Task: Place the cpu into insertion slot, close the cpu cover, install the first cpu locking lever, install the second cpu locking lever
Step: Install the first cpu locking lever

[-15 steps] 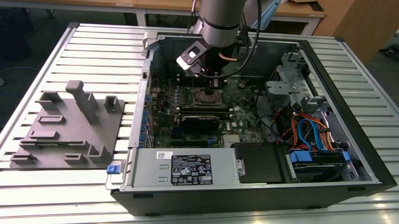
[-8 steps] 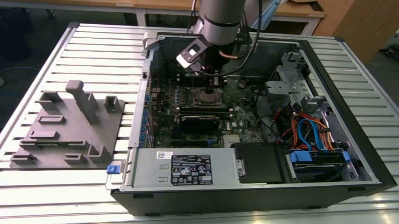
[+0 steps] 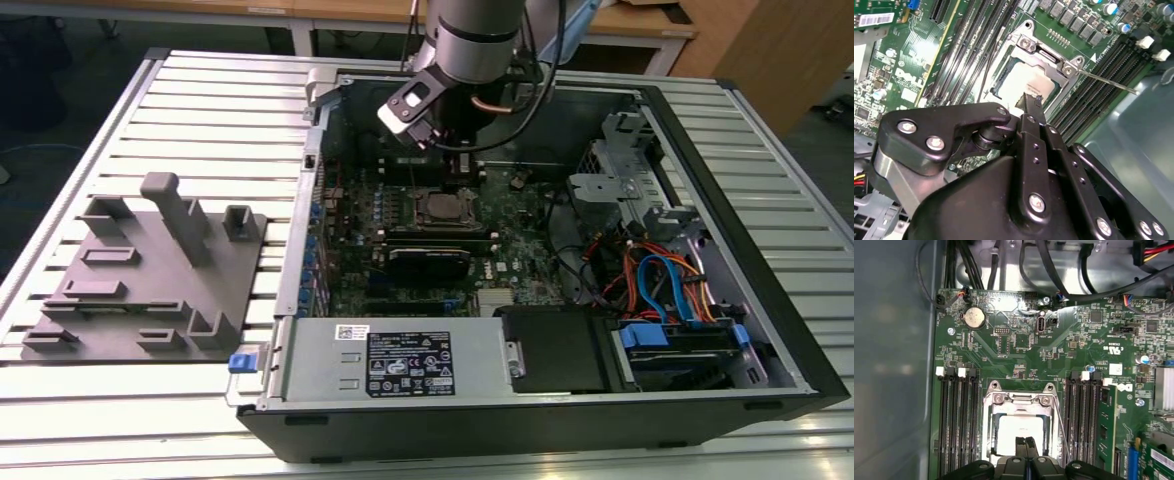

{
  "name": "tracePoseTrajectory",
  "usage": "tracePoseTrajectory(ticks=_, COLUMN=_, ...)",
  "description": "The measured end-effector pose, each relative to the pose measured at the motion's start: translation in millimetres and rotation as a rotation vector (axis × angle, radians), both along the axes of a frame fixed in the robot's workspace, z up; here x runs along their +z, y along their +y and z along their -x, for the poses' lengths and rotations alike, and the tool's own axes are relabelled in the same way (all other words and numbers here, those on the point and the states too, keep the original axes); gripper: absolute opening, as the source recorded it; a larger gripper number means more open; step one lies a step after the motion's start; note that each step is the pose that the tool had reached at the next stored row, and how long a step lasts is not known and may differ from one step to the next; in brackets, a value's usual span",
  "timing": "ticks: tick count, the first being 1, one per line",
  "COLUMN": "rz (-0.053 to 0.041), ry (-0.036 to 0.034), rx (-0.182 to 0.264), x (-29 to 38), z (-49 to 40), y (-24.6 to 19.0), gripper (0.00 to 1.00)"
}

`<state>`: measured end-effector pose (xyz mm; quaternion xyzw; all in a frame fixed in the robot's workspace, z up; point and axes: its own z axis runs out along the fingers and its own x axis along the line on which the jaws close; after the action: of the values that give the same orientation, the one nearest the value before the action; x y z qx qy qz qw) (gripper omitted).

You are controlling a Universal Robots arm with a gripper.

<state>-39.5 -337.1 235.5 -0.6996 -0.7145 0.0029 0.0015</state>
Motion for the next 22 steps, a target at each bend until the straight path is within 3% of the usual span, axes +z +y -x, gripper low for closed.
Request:
tracePoseTrajectory(ticks=9, rz=0.0001, ry=0.0, rx=0.0, x=16.1, z=0.0, y=0.0, gripper=0.1)
tracePoseTrajectory(ticks=14, rz=-0.0002, ry=-0.0001, rx=0.006, x=16.4, z=0.0, y=0.0, gripper=0.1)
tracePoseTrajectory(ticks=22, rz=-0.0001, ry=0.0, rx=0.142, x=16.4, z=0.0, y=0.0, gripper=0.1)
